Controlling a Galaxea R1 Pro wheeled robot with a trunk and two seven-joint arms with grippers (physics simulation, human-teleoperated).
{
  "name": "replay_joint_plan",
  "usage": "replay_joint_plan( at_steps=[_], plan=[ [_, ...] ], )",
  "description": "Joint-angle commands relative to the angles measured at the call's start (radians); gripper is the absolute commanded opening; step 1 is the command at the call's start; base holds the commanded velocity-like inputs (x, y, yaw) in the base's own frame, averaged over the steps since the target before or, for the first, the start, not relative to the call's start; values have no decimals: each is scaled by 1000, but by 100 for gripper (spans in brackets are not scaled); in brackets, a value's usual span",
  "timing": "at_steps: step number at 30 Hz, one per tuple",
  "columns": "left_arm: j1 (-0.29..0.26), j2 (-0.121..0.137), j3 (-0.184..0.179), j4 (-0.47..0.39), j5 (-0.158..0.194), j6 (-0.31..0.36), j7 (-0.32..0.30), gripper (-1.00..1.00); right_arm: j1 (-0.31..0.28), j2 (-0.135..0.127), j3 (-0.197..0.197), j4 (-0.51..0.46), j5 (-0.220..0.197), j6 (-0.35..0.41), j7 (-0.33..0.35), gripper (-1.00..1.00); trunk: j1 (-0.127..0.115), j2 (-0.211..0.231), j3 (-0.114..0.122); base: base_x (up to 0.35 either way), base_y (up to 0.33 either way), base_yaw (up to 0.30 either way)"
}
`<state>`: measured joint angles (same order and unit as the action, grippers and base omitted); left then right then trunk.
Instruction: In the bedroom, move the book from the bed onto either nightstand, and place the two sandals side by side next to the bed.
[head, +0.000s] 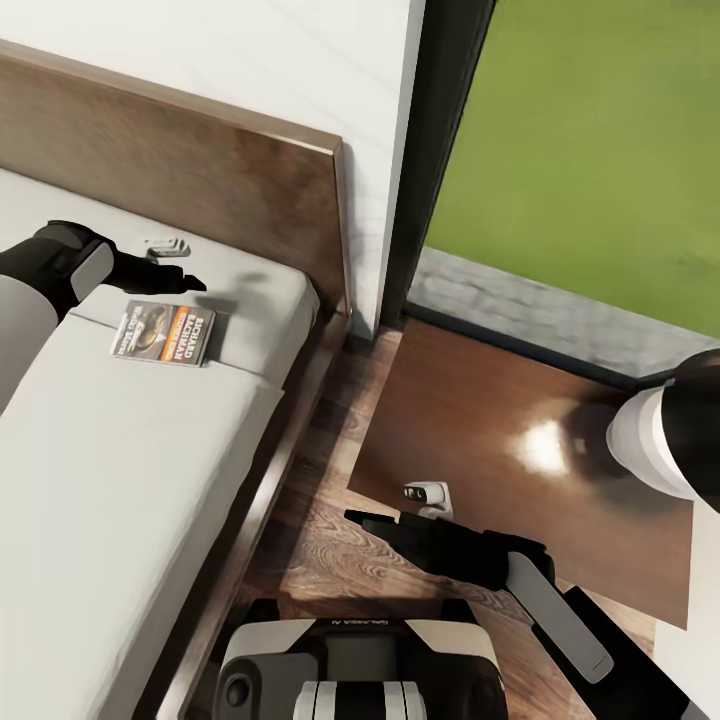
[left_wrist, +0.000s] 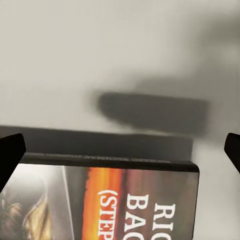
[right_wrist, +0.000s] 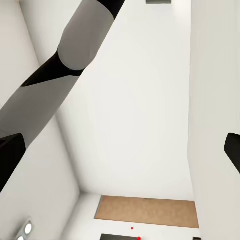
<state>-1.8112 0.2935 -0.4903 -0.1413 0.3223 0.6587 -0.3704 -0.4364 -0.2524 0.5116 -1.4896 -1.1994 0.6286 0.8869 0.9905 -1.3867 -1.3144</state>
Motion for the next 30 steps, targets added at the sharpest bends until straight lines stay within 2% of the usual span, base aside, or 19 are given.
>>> replay_joint_plan(
  at_steps=[1, 30],
  plan=[
    [0, 1, -8, -1, 9, 5, -1, 100, -1, -1, 2, 0, -9, 7, -2, 100, 0, 0, -1, 0, 0, 0],
    [0, 0, -8, -2, 8, 5, -1, 100, -1, -1, 2, 0, -9, 7, -2, 100, 0, 0, -24, 0, 0, 0]
  ],
)
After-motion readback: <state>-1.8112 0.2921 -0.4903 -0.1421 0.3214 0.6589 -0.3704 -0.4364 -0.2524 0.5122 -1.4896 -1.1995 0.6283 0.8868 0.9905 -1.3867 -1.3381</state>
